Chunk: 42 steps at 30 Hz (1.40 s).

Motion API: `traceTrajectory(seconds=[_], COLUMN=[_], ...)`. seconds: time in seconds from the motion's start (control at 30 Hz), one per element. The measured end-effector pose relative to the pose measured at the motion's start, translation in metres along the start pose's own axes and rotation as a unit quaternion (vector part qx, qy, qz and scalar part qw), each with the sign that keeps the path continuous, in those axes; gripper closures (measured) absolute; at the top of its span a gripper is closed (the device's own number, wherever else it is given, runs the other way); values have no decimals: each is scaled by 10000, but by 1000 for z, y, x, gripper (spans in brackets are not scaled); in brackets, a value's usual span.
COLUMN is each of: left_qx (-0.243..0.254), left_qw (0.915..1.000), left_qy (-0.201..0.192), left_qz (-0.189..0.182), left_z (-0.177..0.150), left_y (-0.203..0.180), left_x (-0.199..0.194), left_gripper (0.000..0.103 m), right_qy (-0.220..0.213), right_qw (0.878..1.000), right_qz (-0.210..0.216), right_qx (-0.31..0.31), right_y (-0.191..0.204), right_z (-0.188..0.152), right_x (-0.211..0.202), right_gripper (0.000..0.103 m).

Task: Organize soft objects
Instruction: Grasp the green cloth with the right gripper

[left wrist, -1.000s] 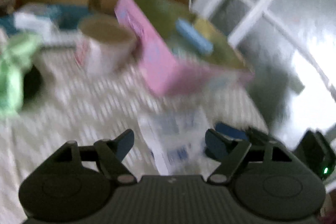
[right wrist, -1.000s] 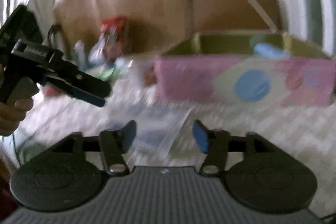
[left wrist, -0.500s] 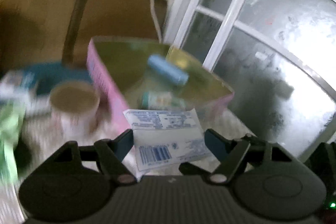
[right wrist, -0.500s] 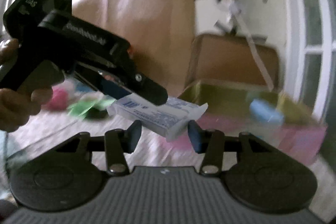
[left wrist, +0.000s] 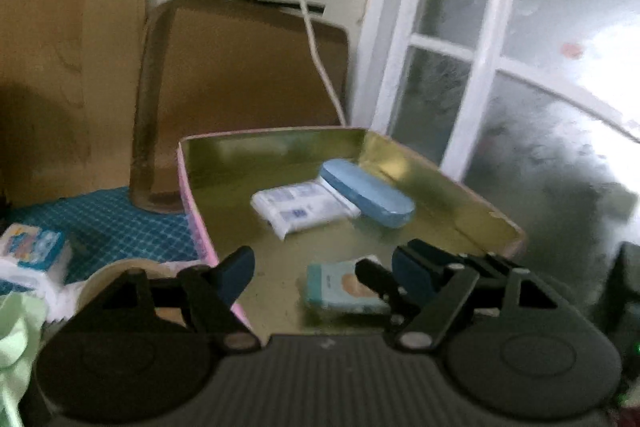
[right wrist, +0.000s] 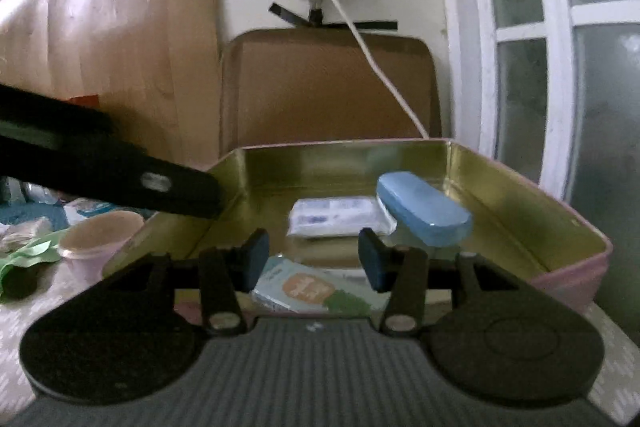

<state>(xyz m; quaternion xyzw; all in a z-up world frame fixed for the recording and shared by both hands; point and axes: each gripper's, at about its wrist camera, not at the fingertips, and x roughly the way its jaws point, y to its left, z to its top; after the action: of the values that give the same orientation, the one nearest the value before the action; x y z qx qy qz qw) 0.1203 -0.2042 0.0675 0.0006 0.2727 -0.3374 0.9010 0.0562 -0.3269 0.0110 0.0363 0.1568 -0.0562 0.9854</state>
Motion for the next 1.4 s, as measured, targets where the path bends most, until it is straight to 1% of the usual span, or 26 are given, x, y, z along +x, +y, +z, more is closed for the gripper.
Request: traceTrajectory(seconds=[0.03,0.13,0.17,0.2,0.27,0.33,0.4,0.43,0.47,0.57,0.6,0.67,0.7,0.77,0.83,0.93,0.97,1.0,1.03,1.07,1.1,1.17,1.23,1.27,1.33,1.4], left_qx=[-26,-146,-178,-221,-270,-392,-548,-630,-741,-1027,-1218,-1595,-1698,-1739,-1715,-1728,-1745,-1775,-1809,-1845,-1880,-1942,-1957,-1953,-1957,-1988], left_qw=[9999,9996,9996,9997,9990,9948,9868,9812,9765,9687,9662,9658,9646,9657,9674,9686,9686,9685,9682,9679,9676,9670,9668,9670,9674,9671], left_qy=[-65,-90,-74,-53,-35,15,111,155,168,78,115,-105,-100,-140,-151,-188,-201,-218,-236,-255,-276,-304,-311,-315,-322,-324], left_qz=[-91,-221,-190,-66,357,942,1518,1818,2017,2257,2270,2040,2014,1925,1857,1778,1761,1735,1710,1686,1662,1624,1614,1607,1576,1557], left_z=[-6,-32,-41,-54,-74,-94,-110,-116,-123,-137,-141,-142,-145,-146,-145,-148,-149,-150,-151,-151,-152,-152,-152,-152,-152,-152], left_y=[3,18,25,35,55,81,107,119,131,157,166,179,183,185,184,182,182,184,185,187,188,190,191,191,193,194], left_x=[-14,-55,-67,-81,-102,-122,-136,-141,-147,-158,-159,-167,-168,-170,-171,-173,-174,-175,-175,-175,-177,-178,-178,-178,-178,-178], left_gripper=[20,19,19,19,19,19,20,21,21,22,24,25,25,25,25,25,25,25,25,25,24,23,23,23,23,23], right_qy=[-93,-242,-307,-359,-510,-538,-437,-309,-159,320,460,681,780,906,936,1127,1199,1300,1364,1200,1106,957,763,681,535,381], right_qw=[10000,9996,9992,9987,9972,9956,9927,9898,9867,9723,9691,9646,9627,9615,9608,9556,9537,9502,9476,9487,9464,9522,9586,9614,9630,9637], right_qz=[-18,47,96,131,271,575,1031,1342,1593,2315,2425,2541,2575,2547,2453,2401,2373,2340,2282,2144,2099,2090,2164,2239,2450,2523], right_qx=[-7,119,235,323,467,502,452,372,295,91,6,-210,-304,-500,-893,-1283,-1406,-1596,-1771,-1989,-2191,-2013,-1684,-1447,-992,-788], right_y=[1,4,5,6,12,23,41,54,68,113,127,156,171,193,218,246,255,265,271,276,280,276,265,257,236,211], right_z=[-2,-6,-7,-7,-9,-9,-7,-7,-6,-7,-7,-7,-6,-2,-1,0,-1,-3,-7,-9,-9,-2,8,13,21,21], right_x=[-8,-28,-38,-40,-59,-66,-69,-70,-67,-53,-46,-28,-16,3,20,46,55,64,70,71,71,63,48,37,10,-24], right_gripper=[51,51,51,51,50,51,51,52,53,55,56,56,56,56,56,56,61,88,99,99,99,99,99,99,98,98])
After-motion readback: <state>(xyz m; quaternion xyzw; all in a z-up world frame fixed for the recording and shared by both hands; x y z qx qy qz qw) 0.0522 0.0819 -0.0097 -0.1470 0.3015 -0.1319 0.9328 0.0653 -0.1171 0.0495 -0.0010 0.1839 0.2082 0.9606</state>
